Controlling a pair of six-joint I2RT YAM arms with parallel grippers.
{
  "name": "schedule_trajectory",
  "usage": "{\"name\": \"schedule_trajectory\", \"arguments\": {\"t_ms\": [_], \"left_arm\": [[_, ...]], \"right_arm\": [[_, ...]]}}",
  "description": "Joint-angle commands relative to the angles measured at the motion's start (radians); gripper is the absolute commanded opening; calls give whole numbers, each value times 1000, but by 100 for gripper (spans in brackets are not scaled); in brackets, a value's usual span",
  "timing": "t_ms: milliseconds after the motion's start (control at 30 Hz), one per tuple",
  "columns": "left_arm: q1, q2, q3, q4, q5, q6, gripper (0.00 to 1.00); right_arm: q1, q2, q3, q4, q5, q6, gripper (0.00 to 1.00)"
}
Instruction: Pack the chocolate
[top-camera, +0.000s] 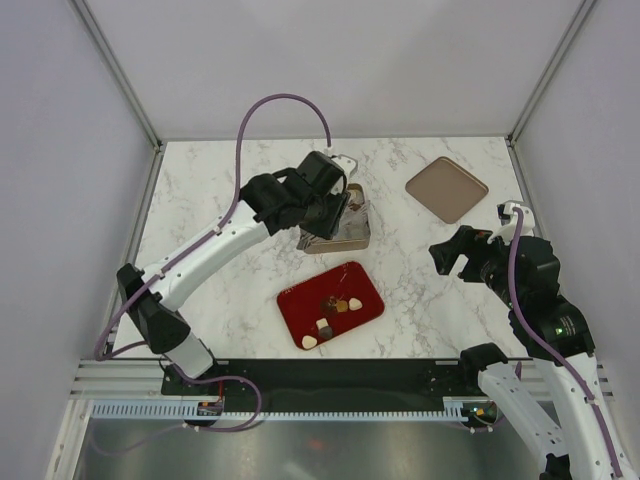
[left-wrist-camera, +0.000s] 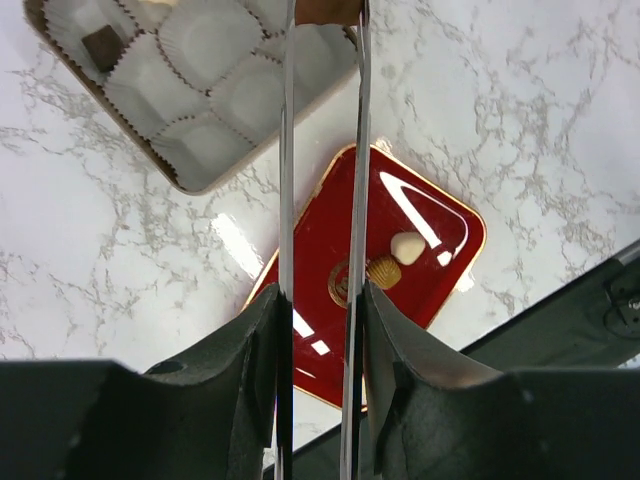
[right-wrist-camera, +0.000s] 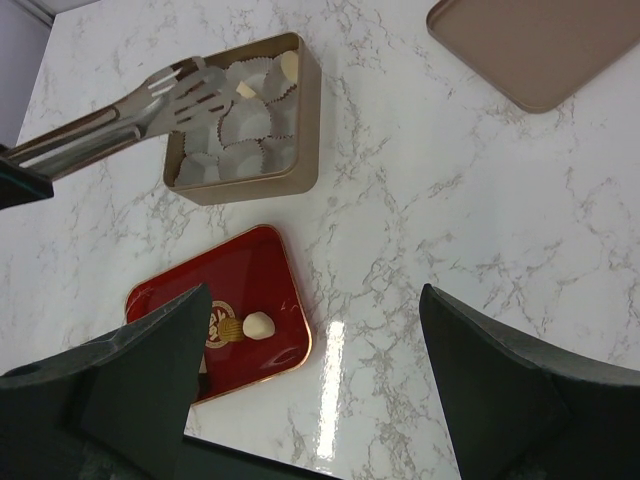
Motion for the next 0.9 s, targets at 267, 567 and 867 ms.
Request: {"name": "schedule_trajectory", "arguments": {"t_ms": [267, 567, 867], "left_arm": [[141, 83, 53, 89, 122, 76, 39], [150, 190, 63, 118, 125, 78, 40], [161, 238, 58, 132, 125, 95, 42]], "right_arm": [[0, -2, 11, 39, 19, -7, 93], [0, 7, 20, 36, 30, -19, 93], [-1, 14, 17, 39, 30, -21, 93]]}}
